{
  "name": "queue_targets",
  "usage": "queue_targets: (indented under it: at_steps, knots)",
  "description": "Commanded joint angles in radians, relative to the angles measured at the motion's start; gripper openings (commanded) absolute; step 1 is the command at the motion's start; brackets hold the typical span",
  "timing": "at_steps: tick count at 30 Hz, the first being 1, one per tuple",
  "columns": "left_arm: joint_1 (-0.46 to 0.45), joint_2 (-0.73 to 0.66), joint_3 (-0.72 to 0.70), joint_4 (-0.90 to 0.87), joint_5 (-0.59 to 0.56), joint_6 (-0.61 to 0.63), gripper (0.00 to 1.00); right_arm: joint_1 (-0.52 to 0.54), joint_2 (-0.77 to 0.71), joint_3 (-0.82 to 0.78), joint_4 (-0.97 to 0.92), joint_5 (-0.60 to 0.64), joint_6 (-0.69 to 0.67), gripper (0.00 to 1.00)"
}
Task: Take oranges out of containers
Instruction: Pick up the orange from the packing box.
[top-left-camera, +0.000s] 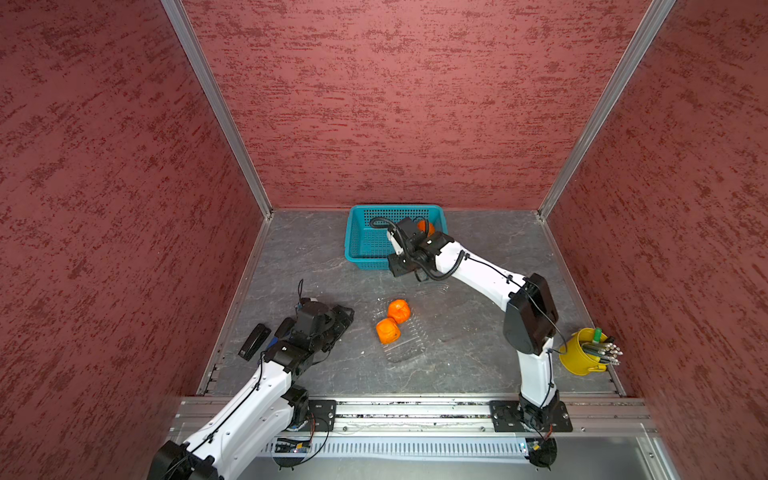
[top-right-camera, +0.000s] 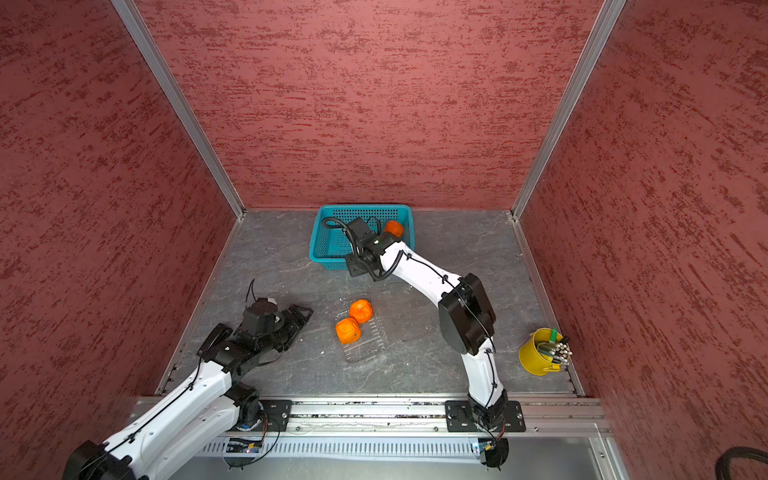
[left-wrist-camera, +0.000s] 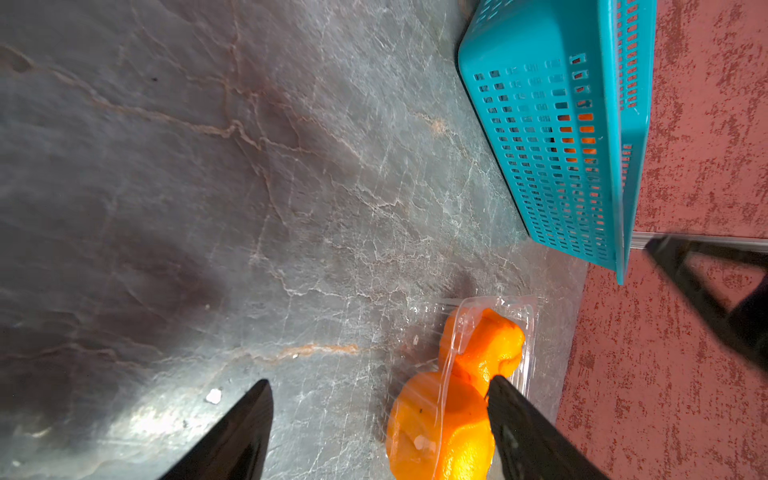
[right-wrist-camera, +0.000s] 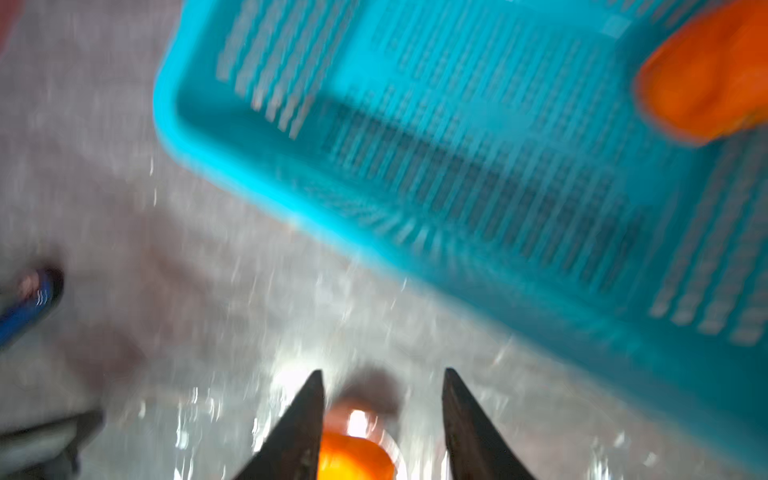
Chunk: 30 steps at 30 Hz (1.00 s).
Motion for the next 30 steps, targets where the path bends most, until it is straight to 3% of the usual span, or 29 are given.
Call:
queue_targets:
  at_steps: [1, 5, 16, 24, 28, 30]
  knots:
    - [0.014, 0.013, -0.007, 0.012, 0.014, 0.013, 0.82, 0.092, -0.147, -0.098, -0.003, -0.048, 0.044, 0.55]
    - [0.016, 0.031, 0.003, 0.019, 0.021, 0.017, 0.82, 0.161, -0.178, -0.229, 0.031, -0.071, 0.097, 0.63]
    - [0.017, 0.008, -0.001, -0.014, 0.015, 0.017, 0.82, 0.207, -0.110, -0.329, 0.119, -0.154, 0.121, 0.64]
    - [0.023, 0.006, -0.004, -0.022, 0.013, 0.019, 0.82, 0.212, -0.051, -0.304, 0.131, -0.166, 0.118, 0.61]
    - [0.025, 0.010, -0.007, -0.018, 0.015, 0.019, 0.82, 0.217, -0.004, -0.303, 0.106, -0.104, 0.132, 0.62]
    - [0.026, 0.006, -0.006, -0.019, 0.017, 0.019, 0.82, 0.219, 0.007, -0.312, 0.100, -0.077, 0.146, 0.55]
